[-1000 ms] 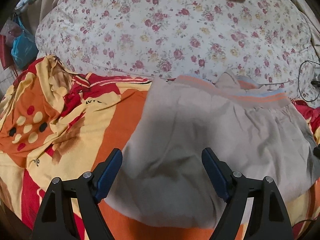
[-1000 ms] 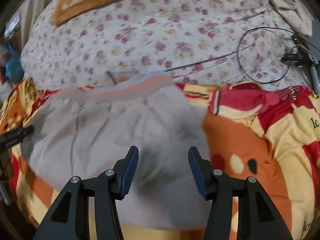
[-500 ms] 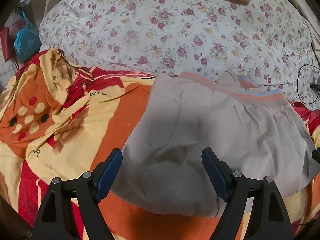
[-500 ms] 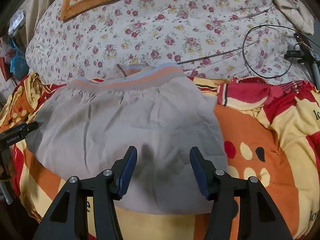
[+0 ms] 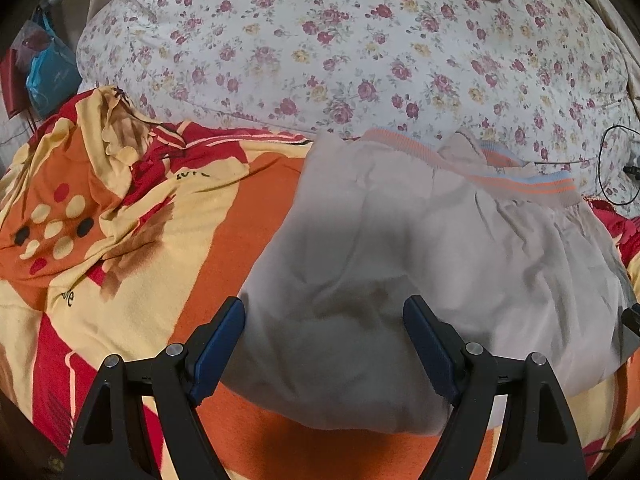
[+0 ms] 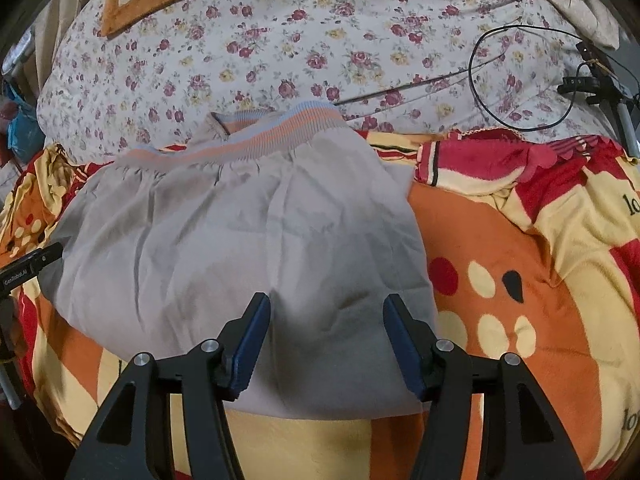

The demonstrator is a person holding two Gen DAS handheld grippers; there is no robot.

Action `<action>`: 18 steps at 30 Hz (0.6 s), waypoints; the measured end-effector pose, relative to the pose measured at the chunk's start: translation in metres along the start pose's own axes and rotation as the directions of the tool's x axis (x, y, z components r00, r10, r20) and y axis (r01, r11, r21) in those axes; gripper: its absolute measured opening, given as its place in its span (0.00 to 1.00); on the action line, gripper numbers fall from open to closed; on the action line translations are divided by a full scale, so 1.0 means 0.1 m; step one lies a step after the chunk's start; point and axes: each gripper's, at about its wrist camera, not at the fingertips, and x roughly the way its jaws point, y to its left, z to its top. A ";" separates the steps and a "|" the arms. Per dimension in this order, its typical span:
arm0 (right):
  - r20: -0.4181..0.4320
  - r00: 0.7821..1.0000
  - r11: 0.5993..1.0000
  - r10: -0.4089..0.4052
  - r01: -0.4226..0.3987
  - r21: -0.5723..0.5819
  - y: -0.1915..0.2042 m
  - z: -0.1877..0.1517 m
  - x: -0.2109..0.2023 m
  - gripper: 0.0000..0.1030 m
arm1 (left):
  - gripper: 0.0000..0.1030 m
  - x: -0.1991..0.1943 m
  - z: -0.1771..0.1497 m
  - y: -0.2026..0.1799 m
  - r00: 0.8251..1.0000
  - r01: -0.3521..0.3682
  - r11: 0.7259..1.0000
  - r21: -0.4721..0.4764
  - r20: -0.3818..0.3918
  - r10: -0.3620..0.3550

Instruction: Fold large clothes

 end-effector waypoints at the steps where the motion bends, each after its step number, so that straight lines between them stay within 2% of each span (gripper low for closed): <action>1: 0.003 1.000 1.000 0.002 -0.002 0.001 0.00 0.00 -0.01 0.58 | 0.79 0.00 0.00 0.00 1.000 0.001 1.000 0.000 0.001 -0.001; 11: 0.036 0.999 1.000 0.004 -0.005 0.024 -0.03 0.03 -0.09 0.60 | 0.79 -0.10 -0.03 0.02 1.000 0.018 1.000 -0.014 0.024 -0.018; 18: 0.049 0.999 0.998 -0.020 0.018 0.053 -0.14 0.01 -0.10 0.64 | 0.79 -0.08 -0.07 0.00 0.999 -0.007 1.000 0.005 0.037 0.007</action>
